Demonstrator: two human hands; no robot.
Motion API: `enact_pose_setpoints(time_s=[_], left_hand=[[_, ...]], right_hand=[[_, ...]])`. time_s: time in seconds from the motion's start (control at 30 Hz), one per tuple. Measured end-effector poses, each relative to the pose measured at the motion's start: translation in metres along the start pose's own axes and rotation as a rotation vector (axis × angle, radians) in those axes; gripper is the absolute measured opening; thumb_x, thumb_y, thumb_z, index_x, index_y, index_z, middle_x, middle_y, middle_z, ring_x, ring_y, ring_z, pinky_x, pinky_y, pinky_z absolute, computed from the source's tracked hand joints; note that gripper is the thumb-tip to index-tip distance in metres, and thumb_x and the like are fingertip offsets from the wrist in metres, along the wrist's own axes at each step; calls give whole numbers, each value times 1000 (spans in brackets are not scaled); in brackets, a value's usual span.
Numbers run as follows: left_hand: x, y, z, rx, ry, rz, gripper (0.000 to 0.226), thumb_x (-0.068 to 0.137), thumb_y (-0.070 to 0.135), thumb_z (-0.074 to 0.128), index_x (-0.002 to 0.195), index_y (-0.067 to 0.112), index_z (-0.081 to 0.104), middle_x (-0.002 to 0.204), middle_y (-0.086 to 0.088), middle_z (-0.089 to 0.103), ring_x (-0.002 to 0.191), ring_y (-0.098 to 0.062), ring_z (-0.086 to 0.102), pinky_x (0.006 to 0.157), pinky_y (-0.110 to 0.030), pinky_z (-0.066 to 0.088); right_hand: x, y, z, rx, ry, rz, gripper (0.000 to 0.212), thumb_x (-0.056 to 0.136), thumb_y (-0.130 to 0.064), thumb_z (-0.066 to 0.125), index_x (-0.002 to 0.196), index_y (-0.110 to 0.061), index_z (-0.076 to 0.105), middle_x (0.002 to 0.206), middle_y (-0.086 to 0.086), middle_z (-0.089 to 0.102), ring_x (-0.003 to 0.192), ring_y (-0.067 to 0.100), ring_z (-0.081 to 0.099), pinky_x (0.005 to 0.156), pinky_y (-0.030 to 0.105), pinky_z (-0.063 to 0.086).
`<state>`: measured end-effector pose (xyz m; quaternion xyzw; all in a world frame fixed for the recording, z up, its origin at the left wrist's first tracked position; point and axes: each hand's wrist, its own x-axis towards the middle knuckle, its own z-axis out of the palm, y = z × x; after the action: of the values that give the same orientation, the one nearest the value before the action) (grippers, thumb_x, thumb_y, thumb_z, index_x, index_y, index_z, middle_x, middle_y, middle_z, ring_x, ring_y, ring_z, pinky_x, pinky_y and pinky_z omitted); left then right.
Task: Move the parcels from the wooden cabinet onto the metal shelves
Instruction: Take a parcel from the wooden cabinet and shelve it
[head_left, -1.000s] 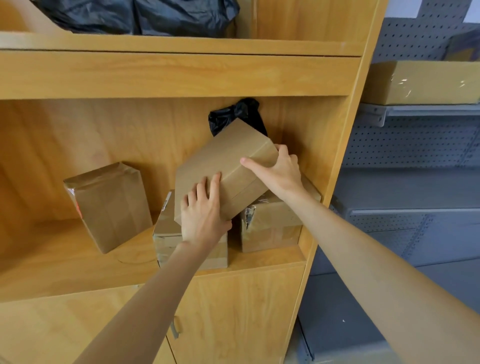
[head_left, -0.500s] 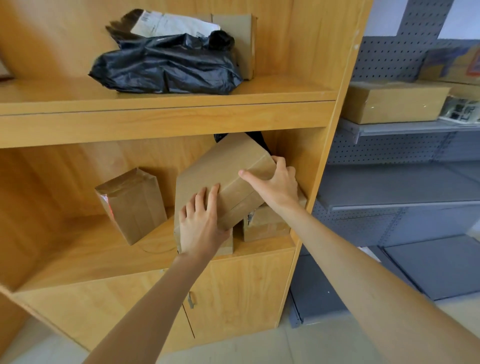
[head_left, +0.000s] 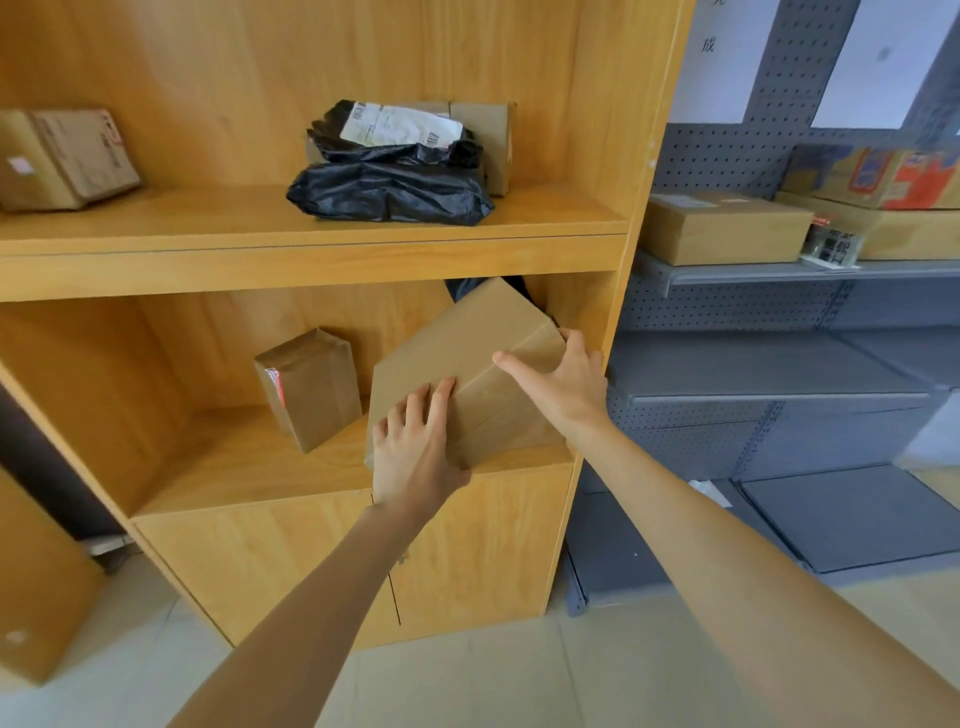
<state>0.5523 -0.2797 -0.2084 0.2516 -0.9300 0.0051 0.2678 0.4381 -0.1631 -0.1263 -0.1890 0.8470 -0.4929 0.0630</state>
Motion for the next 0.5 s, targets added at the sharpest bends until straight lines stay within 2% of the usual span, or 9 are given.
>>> enact_pose_setpoints(time_s=[0.1, 0.2, 0.33, 0.43, 0.5], left_hand=[[-27, 15, -23, -3, 11, -12, 112, 40, 42, 89, 135, 18, 36, 121, -9, 58, 101, -34, 59, 80, -47, 51], [-59, 32, -48, -12, 2, -18, 113, 44, 43, 88, 135, 23, 25, 124, -8, 56, 106, -34, 57, 83, -47, 50], [-97, 53, -84, 10, 0, -46, 113, 45, 42, 88, 137, 23, 25, 126, -8, 55, 108, -34, 55, 84, -47, 49], [-109, 62, -117, -2, 26, -67, 111, 50, 39, 87, 143, 20, 31, 132, -7, 52, 115, -33, 53, 89, -46, 47], [-111, 64, -142, -35, 46, -92, 111, 54, 40, 85, 147, 21, 27, 138, -4, 47, 122, -30, 49, 94, -45, 45]], right_hand=[[-32, -3, -20, -17, -11, -14, 82, 73, -59, 71, 137, -22, 34, 134, 9, 34, 121, 28, 40, 82, 34, 38], [-67, -2, -39, -41, -13, -20, 84, 72, -61, 70, 136, -22, 34, 134, 10, 34, 126, 32, 36, 91, 40, 40], [-109, -7, -65, -46, -22, -28, 81, 72, -62, 69, 134, -22, 36, 133, 10, 35, 125, 33, 36, 82, 37, 37], [-134, -27, -84, -58, -8, -57, 82, 71, -66, 67, 133, -22, 37, 133, 10, 36, 124, 32, 38, 80, 37, 36], [-146, -46, -94, -39, -9, -99, 84, 72, -67, 66, 137, -24, 35, 135, 8, 36, 124, 30, 39, 80, 37, 35]])
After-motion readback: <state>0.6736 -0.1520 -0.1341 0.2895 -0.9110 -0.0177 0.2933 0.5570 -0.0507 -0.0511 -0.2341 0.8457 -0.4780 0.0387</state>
